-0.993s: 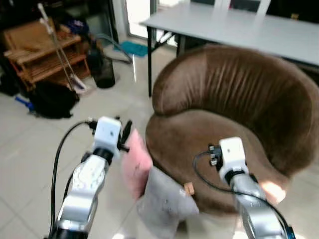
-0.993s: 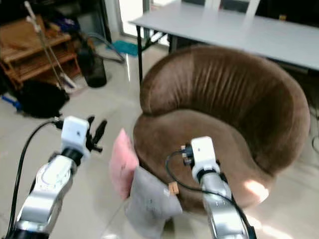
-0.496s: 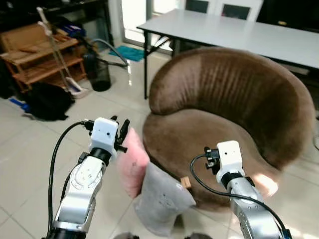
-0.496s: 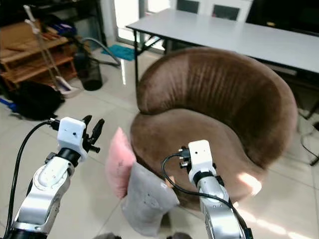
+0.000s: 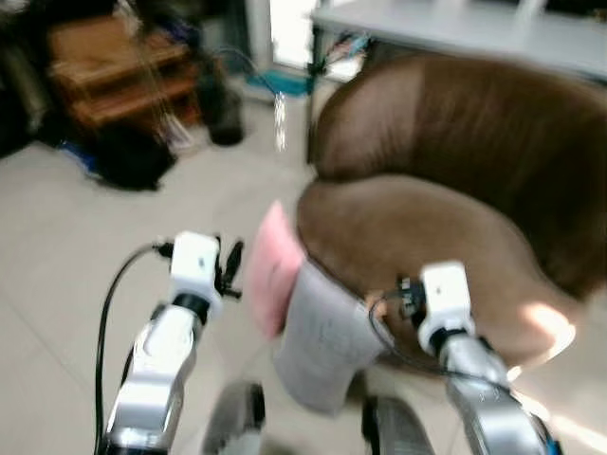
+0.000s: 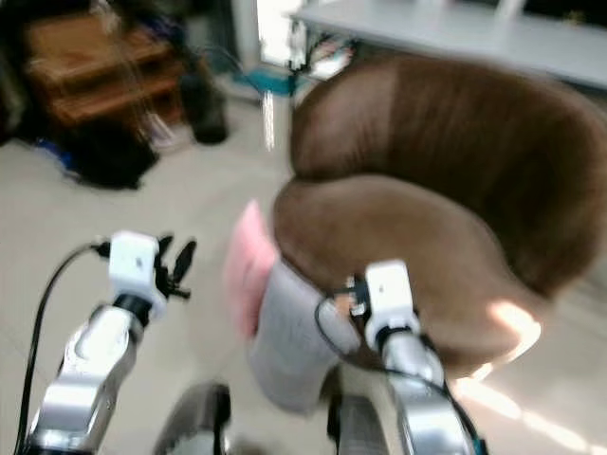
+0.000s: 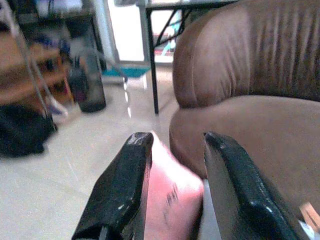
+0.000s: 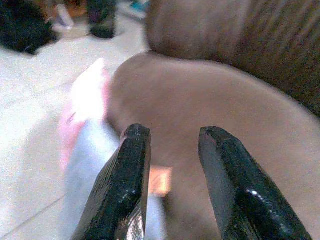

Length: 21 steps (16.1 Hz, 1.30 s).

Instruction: Move the pillow to the sofa from floor

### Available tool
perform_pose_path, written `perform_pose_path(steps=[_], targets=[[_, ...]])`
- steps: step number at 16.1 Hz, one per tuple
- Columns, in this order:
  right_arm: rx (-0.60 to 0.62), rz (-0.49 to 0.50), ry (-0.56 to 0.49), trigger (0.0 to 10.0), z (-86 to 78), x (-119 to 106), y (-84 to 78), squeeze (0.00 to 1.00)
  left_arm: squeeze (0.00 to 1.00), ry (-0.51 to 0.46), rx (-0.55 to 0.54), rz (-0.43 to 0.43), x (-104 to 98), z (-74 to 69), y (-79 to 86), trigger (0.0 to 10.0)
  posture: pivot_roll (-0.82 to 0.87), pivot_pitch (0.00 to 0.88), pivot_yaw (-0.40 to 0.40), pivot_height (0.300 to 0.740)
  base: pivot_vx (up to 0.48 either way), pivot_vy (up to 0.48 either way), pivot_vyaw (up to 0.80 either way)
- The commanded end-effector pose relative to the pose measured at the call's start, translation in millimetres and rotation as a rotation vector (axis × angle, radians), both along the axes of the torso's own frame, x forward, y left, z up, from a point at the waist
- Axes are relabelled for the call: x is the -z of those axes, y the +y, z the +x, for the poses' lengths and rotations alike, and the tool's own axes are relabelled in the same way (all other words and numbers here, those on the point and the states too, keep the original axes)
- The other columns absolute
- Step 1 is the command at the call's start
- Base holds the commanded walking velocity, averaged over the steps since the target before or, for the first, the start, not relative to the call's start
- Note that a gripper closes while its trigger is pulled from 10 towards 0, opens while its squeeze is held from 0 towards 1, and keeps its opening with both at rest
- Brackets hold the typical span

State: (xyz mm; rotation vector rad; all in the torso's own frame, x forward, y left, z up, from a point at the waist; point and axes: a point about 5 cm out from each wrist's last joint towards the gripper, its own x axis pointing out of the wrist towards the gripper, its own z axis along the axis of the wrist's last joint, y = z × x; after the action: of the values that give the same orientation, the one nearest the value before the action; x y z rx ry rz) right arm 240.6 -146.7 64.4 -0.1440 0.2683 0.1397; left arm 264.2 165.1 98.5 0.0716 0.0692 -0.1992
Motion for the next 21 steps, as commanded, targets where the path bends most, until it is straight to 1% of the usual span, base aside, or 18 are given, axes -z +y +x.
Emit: perform_pose_path(steps=[1,2,5,6,8,9,10,11,14,21], targets=[[0.002,0.022,-0.03,10.0,1.3,-6,-1.0,0.69,1.0,-0.019,0.02,-0.047,-8,2.6,-1.0,10.0,-0.04,0.034,-0.01,0.58,0.0,0.0,0.0],[-0.007,0.061,-0.032,10.0,0.5,-7,0.1,1.0,1.0,-0.021,0.026,-0.057,-10,1.8,-0.9,10.0,-0.04,0.034,-0.01,0.58,0.0,0.0,0.0],[-0.021,0.064,-0.037,10.0,0.9,-7,0.0,1.0,1.0,-0.02,0.038,-0.069,-10,0.5,-2.4,10.0,-0.04,0.038,-0.013,0.58,0.0,0.0,0.0],[-0.022,0.061,-0.039,10.0,0.8,-7,-0.4,1.0,1.0,-0.026,0.032,-0.057,-11,0.8,-1.8,10.0,-0.04,0.04,-0.015,0.58,0.0,0.0,0.0],[-0.027,0.053,-0.032,10.0,0.5,-7,-1.0,1.0,1.0,-0.065,0.026,0.0,-14,2.4,-0.2,10.0,-0.04,0.042,-0.016,0.58,0.0,0.0,0.0],[-0.04,0.03,-0.026,10.0,0.7,-7,-1.1,1.0,1.0,-0.084,0.026,0.012,-16,3.0,-0.2,10.0,-0.04,0.043,-0.016,0.58,0.0,0.0,0.0],[-0.024,-0.045,-0.012,10.0,1.1,-5,-3.9,1.0,0.4,-0.083,0.028,0.03,-16,3.2,0.0,10.0,-0.04,0.043,-0.016,0.58,0.0,0.0,0.0],[-0.012,-0.063,-0.003,10.0,1.6,-3,-5.9,0.0,0.0,-0.076,0.034,0.037,-15,3.0,-0.4,10.0,-0.05,0.043,-0.016,0.58,0.244,0.0,0.0],[-0.013,-0.056,0.007,10.0,4.1,0,-7.0,0.0,0.0,-0.083,0.028,0.063,-14,2.8,0.0,10.0,-0.04,0.046,-0.016,0.58,0.294,0.0,0.0],[-0.003,-0.056,0.014,10.0,8.2,3,-2.1,0.0,0.0,-0.085,0.039,0.068,-13,2.2,-0.7,10.0,-0.04,0.048,-0.015,0.58,0.341,0.0,0.0]])
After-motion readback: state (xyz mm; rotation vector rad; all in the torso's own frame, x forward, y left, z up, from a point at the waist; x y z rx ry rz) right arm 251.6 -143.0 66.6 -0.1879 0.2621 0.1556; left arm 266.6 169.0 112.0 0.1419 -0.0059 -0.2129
